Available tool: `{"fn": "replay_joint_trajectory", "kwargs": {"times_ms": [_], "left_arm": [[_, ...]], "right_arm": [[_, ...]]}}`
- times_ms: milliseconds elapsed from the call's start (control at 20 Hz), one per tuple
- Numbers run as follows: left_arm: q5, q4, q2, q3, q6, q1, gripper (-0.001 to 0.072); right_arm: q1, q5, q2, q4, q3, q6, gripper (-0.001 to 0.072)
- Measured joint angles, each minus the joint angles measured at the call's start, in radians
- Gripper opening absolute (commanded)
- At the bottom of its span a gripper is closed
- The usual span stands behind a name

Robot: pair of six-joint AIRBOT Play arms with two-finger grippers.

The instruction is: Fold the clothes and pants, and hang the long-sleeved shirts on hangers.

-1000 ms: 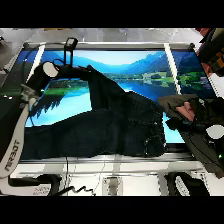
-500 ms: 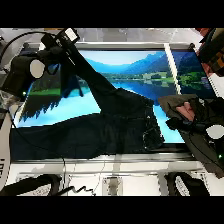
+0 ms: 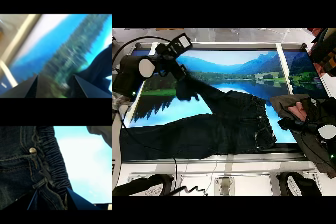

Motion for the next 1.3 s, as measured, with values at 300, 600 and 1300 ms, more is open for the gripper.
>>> {"fn": "replay_joint_trajectory", "kwargs": {"times_ms": [300,600,1300], "left_arm": [[-0.066,0.006,-0.006,-0.014,-0.397,0.214,0.0465],[-0.142,-0.205,-0.132,-0.078,-0.546,0.417,0.0505],[0.159,-0.449,-0.531,-0.094,-0.581,0.375,0.0500]], "right_arm": [[0.000,-0.005,0.000,0.000,0.000,0.000,0.0390],[0.000,-0.013,0.000,0.000,0.000,0.000,0.0390],[0.000,-0.016,0.000,0.018,0.000,0.003,0.0390]]}}
